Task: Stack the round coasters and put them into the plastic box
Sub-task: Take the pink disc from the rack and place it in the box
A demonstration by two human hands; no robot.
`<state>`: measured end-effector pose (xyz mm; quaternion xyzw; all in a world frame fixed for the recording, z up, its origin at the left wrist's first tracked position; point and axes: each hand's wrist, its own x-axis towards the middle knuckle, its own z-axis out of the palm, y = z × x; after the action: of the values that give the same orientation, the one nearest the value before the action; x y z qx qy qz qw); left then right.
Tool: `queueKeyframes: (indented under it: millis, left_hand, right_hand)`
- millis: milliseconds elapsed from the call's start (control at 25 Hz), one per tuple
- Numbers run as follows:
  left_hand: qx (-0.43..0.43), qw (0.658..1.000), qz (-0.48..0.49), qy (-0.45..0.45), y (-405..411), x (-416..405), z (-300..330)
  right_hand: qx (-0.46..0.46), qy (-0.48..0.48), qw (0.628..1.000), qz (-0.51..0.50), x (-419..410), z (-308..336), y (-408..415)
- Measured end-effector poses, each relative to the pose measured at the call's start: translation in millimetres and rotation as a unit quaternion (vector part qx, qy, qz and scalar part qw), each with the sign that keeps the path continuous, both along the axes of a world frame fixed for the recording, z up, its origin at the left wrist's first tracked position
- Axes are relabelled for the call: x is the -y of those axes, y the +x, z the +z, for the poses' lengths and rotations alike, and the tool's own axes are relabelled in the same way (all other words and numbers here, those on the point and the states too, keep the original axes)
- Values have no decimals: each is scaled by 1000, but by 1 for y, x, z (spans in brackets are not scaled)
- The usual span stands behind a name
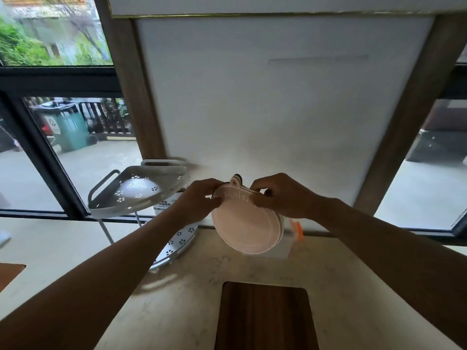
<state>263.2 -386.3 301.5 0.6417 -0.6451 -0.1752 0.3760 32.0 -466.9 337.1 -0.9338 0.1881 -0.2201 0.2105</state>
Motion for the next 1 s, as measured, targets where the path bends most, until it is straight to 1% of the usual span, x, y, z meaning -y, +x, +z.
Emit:
queueKeyframes:
  millis: [80, 160, 240, 360, 480, 560, 680, 840, 1000]
  left_hand:
    - [47, 998, 33, 12, -7, 11, -6]
    - [26, 997, 69, 23, -12, 17, -13]
    - [-9, 997, 65, 37, -16, 24, -21]
    - [-37, 997, 44, 60, -24, 38, -33]
    - [-8, 996, 43, 73, -30, 62, -43]
    - [19, 996, 49, 71, -35, 81, -50]
    - [61, 995, 71, 37, -37, 113, -61]
    - [65, 993, 101, 10, -34, 159, -80]
    - [84, 990, 109, 24, -30, 195, -117]
  right_hand:
    - [-12, 0, 1000, -6, 10, -7, -9]
    - [-21, -1, 999, -27, 23, -16, -19]
    - [-36, -18, 998, -48, 38, -31, -31]
    - [-52, -30, 994, -90, 61, -54, -45]
    - [-52, -38, 989, -130, 89, -71, -53]
    - [-40, -41, 984, -169, 107, -79, -54]
    - [-8, -41, 975, -216, 134, -92, -50]
    - [33, -3, 968, -247, 170, -117, -39]
    - [47, 28, 963, -264, 198, -162, -28]
